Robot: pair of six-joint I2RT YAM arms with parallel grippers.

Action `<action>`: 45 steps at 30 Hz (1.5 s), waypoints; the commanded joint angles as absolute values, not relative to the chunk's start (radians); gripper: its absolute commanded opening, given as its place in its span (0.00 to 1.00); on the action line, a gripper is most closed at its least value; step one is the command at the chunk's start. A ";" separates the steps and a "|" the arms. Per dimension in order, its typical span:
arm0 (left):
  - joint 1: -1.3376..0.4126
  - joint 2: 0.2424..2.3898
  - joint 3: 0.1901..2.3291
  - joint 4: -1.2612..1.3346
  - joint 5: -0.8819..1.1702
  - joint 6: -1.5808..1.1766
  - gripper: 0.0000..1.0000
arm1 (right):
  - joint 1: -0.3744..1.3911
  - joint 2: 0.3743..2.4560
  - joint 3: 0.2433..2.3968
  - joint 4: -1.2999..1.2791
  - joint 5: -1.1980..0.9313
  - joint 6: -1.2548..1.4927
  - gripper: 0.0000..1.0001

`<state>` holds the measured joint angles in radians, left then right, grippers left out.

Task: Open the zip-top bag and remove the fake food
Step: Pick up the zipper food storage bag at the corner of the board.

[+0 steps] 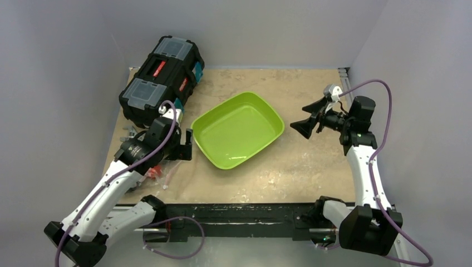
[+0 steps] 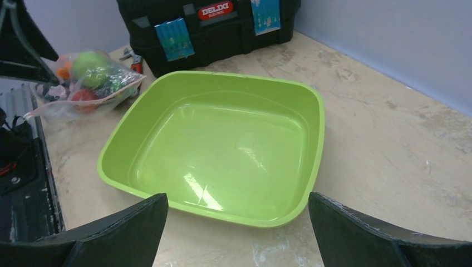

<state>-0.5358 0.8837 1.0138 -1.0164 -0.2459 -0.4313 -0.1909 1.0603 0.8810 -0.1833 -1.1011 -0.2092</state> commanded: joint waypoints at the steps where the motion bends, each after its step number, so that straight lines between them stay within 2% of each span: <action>1: -0.552 0.904 1.007 -0.961 -0.347 -0.478 0.90 | -0.193 1.086 0.921 -0.265 -1.186 -0.338 0.99; 8: -0.573 1.073 0.985 -0.876 -0.340 -0.497 0.73 | -0.190 1.123 0.952 -0.357 -1.177 -0.427 0.99; 13: -0.630 1.161 1.009 -0.911 -0.439 -0.516 0.69 | -0.191 1.137 0.968 -0.394 -1.160 -0.457 0.99; 18: -0.707 1.295 1.049 -1.049 -0.631 -0.604 0.65 | -0.190 1.140 0.983 -0.429 -1.160 -0.488 0.99; 22: -0.732 1.357 1.051 -1.075 -0.654 -0.662 0.59 | -0.191 1.132 0.983 -0.433 -1.176 -0.488 0.99; 25: -0.736 1.370 1.039 -1.061 -0.666 -0.683 0.43 | -0.191 1.125 0.981 -0.432 -1.178 -0.489 0.99; 29: -0.736 1.391 1.021 -1.060 -0.698 -0.705 0.40 | -0.190 1.110 0.978 -0.426 -1.180 -0.486 0.99; 31: -0.736 1.397 1.010 -1.057 -0.700 -0.714 0.29 | -0.191 1.105 0.976 -0.423 -1.180 -0.481 0.99; 40: -0.736 1.387 0.942 -1.046 -0.691 -0.737 0.28 | -0.190 1.084 0.971 -0.411 -1.183 -0.463 0.99; 45: -0.736 1.370 0.932 -1.062 -0.710 -0.743 0.06 | -0.192 1.071 0.966 -0.401 -1.187 -0.452 0.99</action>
